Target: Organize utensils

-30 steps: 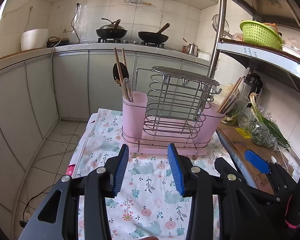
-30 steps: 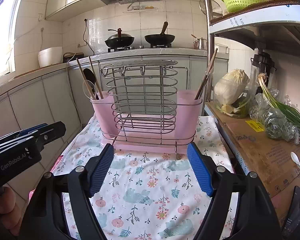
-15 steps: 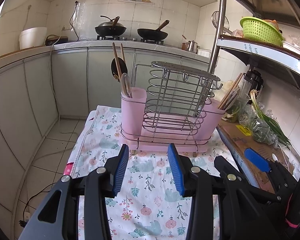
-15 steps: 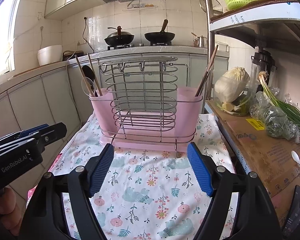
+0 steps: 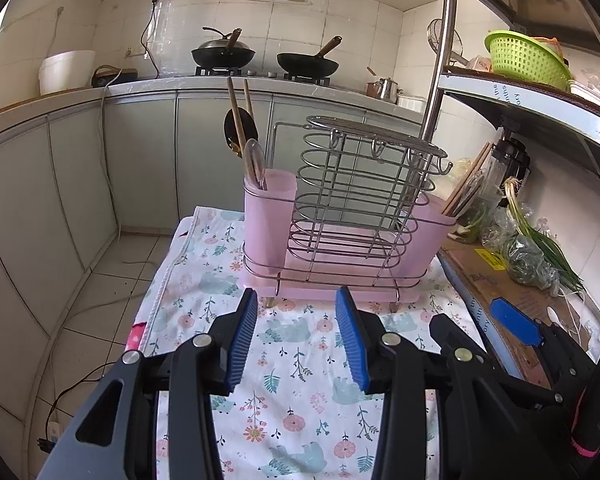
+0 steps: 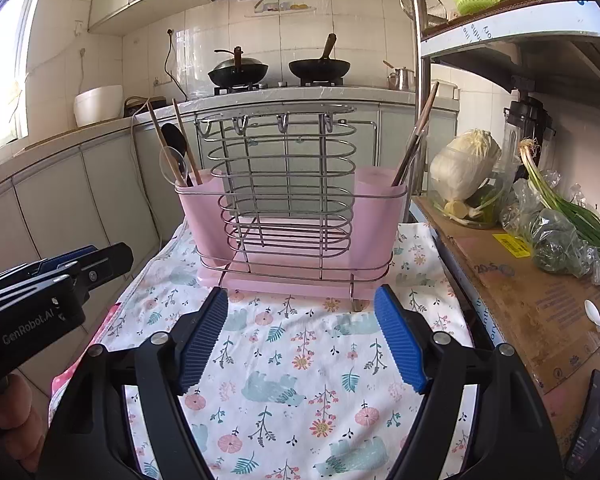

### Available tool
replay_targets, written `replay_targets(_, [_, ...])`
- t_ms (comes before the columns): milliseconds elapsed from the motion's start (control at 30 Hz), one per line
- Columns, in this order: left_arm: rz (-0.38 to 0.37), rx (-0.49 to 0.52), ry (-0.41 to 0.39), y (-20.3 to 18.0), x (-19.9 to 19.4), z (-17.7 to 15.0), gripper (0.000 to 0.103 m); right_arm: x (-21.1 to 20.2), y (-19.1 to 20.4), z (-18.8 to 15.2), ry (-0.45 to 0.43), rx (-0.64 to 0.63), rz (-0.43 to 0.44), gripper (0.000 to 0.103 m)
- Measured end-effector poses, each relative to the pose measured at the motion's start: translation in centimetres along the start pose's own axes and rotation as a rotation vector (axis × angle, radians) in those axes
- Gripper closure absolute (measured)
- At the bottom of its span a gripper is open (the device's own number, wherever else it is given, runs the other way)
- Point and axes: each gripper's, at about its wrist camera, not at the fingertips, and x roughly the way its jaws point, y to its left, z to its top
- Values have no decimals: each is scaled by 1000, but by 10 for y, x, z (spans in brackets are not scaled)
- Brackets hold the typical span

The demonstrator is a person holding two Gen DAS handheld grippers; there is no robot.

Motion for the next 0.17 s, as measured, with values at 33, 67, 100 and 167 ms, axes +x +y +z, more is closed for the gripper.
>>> replay_targets(33, [-1, 0, 3, 0, 1, 0, 63, 1, 0, 0, 1, 0, 0, 27])
replay_targets(67, [-1, -1, 6, 1, 2, 0, 63, 1, 0, 0, 3, 0, 0, 27])
replay_targets(100, [-2, -2, 9, 1, 2, -1, 63, 2, 0, 0, 5, 1, 1, 27])
replay_targets(167, [-3, -2, 12, 1, 4, 0, 63, 3, -1, 0, 9, 3, 2, 27])
